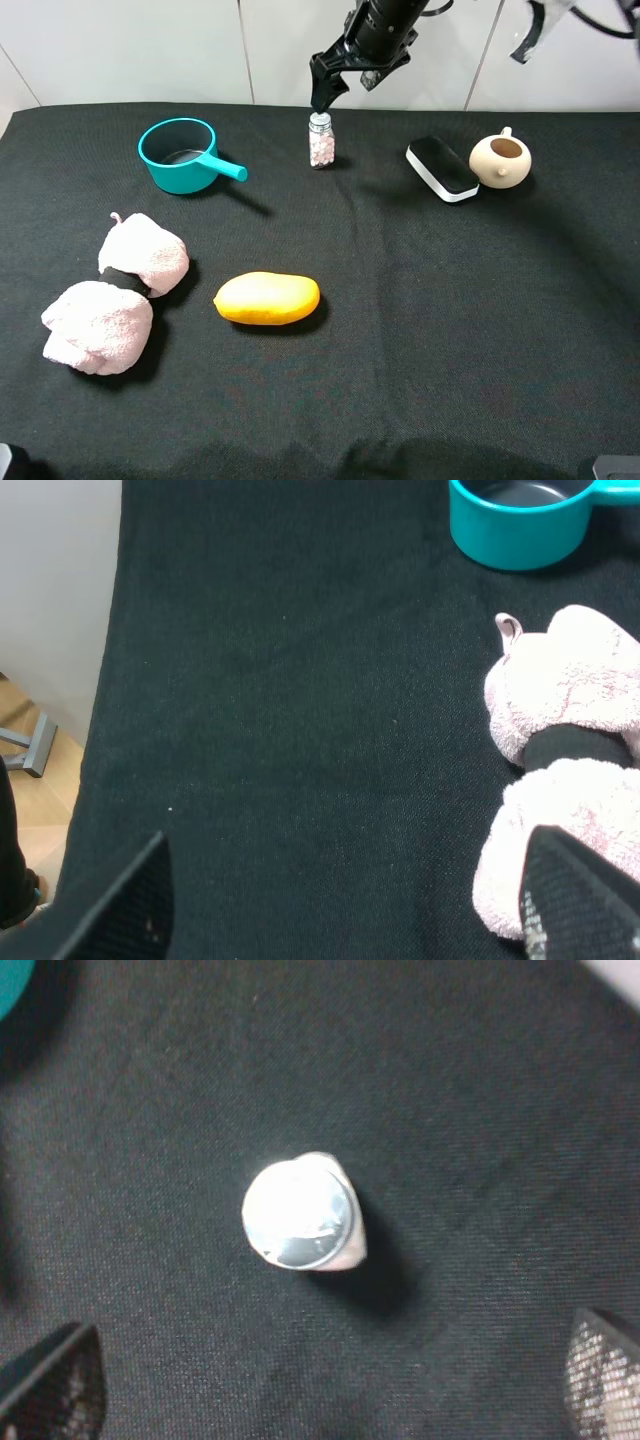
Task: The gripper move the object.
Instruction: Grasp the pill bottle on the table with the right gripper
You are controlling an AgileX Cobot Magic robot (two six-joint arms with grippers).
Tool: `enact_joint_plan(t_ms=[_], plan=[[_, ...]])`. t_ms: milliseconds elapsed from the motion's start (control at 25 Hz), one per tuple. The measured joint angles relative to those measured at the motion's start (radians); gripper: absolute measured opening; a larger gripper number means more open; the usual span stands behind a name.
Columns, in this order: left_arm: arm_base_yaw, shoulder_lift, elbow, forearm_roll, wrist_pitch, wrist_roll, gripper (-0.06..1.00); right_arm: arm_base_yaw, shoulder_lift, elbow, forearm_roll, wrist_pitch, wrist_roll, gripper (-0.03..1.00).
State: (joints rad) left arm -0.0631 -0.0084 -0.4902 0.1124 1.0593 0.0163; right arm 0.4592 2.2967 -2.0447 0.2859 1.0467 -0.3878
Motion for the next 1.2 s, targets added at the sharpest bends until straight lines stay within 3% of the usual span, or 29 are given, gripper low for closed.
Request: enact_joint_plan(t_ms=[360, 1200], plan=[[0.0, 0.0, 0.0, 0.0, 0.0, 0.0, 0.77, 0.0, 0.071, -0.046, -0.003, 0.02, 0.003, 0.69], [0.0, 0.0, 0.0, 0.0, 0.0, 0.0, 0.77, 0.015, 0.135, -0.072, 0.045, -0.111, 0.002, 0.69]])
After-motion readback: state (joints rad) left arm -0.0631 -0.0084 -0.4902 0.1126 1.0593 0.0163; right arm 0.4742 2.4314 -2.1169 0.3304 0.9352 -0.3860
